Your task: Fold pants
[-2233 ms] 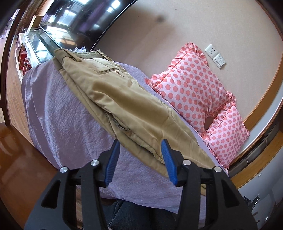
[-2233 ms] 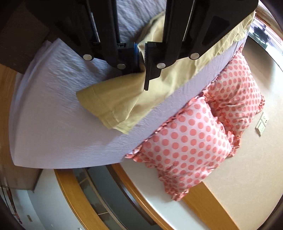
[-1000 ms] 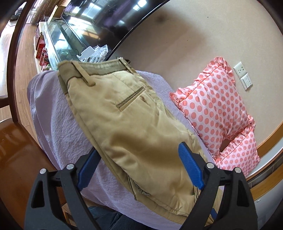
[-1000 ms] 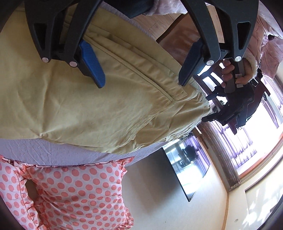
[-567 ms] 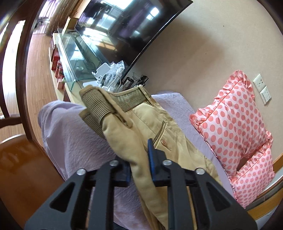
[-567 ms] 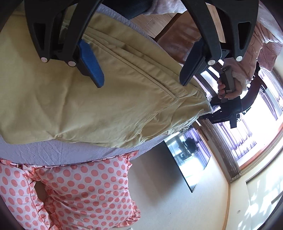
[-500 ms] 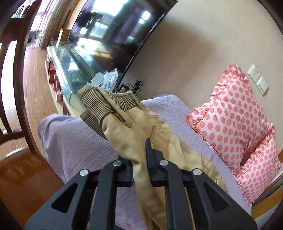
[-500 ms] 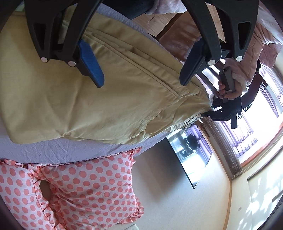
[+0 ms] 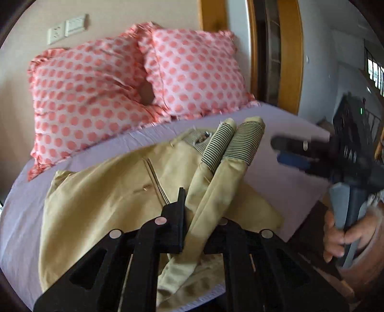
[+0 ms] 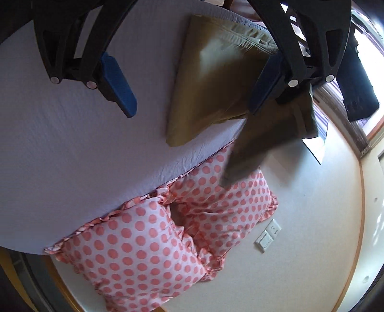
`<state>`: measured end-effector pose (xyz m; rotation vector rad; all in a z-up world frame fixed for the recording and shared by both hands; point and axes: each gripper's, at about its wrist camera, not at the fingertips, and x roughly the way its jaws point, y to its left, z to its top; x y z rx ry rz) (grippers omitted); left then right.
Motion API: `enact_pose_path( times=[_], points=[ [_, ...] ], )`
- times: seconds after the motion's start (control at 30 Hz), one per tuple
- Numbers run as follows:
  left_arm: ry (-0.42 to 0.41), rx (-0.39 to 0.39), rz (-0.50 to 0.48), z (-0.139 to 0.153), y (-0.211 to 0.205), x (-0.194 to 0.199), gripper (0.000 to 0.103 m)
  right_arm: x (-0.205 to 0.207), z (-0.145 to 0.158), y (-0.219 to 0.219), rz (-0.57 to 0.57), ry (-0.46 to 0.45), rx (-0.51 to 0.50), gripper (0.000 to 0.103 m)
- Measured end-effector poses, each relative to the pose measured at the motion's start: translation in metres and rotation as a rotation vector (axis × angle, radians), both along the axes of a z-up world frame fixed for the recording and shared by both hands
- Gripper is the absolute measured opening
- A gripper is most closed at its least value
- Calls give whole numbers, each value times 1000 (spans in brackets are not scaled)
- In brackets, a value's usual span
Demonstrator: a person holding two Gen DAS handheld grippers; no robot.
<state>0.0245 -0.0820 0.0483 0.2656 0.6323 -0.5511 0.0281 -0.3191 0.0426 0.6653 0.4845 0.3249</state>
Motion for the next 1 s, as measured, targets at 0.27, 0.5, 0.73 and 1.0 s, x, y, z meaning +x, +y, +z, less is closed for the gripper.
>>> enact_pose_path(
  times=[0.27, 0.5, 0.73, 1.0],
  points=[
    [35, -83, -71, -2, 4, -16, 33, 36, -7, 7, 164, 98, 64, 97],
    [84, -359, 139, 40, 113, 5, 69, 75, -12, 42, 254, 224, -63, 80],
    [357, -367, 409, 2, 206, 90, 67, 102, -17, 56, 297, 258, -105, 65],
    [550, -556, 309, -21, 216, 120, 61, 114, -25, 47, 354, 288, 3, 33]
  ],
)
